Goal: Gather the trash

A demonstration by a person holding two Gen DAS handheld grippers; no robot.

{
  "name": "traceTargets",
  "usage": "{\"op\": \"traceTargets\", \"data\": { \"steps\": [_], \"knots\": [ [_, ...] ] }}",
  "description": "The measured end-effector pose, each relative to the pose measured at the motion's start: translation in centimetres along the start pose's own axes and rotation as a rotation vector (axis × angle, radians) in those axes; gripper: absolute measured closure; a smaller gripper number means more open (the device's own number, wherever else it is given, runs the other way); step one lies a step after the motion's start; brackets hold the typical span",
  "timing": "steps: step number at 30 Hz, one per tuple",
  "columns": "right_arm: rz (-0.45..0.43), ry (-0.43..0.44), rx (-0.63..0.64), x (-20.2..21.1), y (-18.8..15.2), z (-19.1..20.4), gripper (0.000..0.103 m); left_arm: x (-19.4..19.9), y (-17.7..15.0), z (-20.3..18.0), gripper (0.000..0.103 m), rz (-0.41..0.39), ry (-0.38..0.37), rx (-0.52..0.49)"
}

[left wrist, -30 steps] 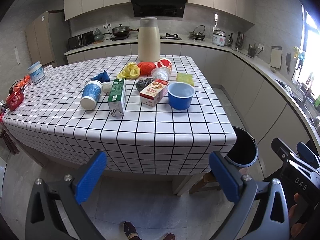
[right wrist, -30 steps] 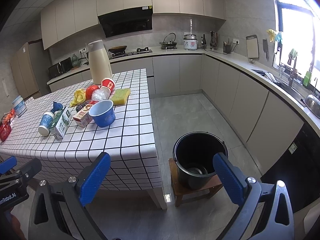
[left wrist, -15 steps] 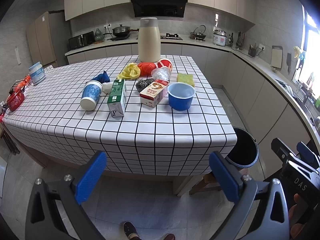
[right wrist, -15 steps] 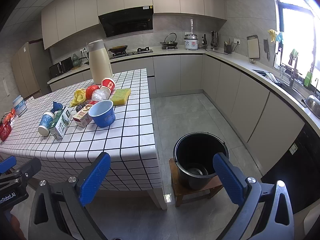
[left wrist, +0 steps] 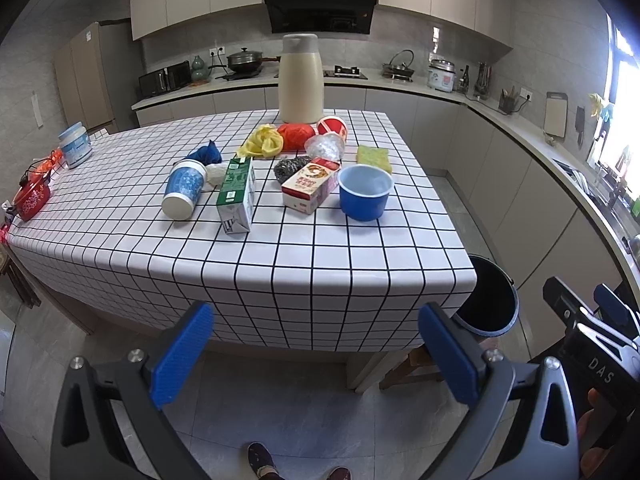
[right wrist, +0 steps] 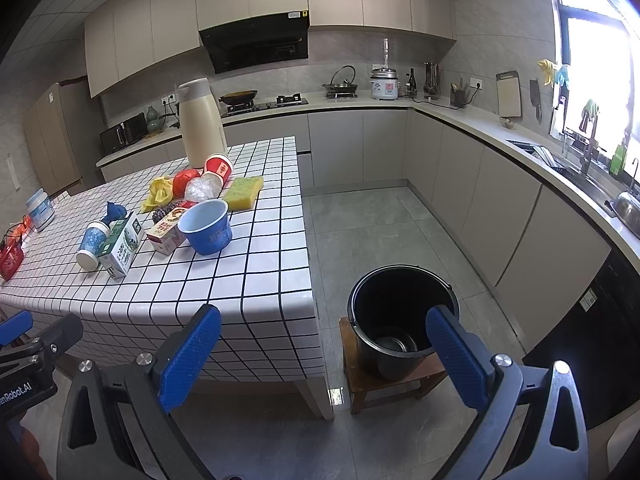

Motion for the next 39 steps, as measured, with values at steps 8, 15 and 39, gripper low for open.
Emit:
{"op": "traceTargets", "data": {
  "steps": [8,15,39],
  "knots": [
    [-0.002,0.008,0.011,0.1,0.0,0.3,0.0,-0.1,0.0,0.4,0.0,0.001,0.008,0.011],
    [-0.007,0.027,0.023,-0.3,0.1,0.6,0.0,-0.2,0.1,0.8,0.0,-0.003,0.029,0.022],
    [0.041,0.105,0.079,-7.0,3.2,8.9,0.0,-7.0,5.2,7.6,0.0,0.024,0.048,0.05]
  ]
}}
Point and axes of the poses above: each gripper's, at about its wrist camera, not at the fingertips, and x roughly against the way its jaws point, z to its left, y to its top, the point moved 5 cm from there along -x, roughly the way its jaws point, and after that the axes turned 8 degrees about -y, right-handed, at the moved point
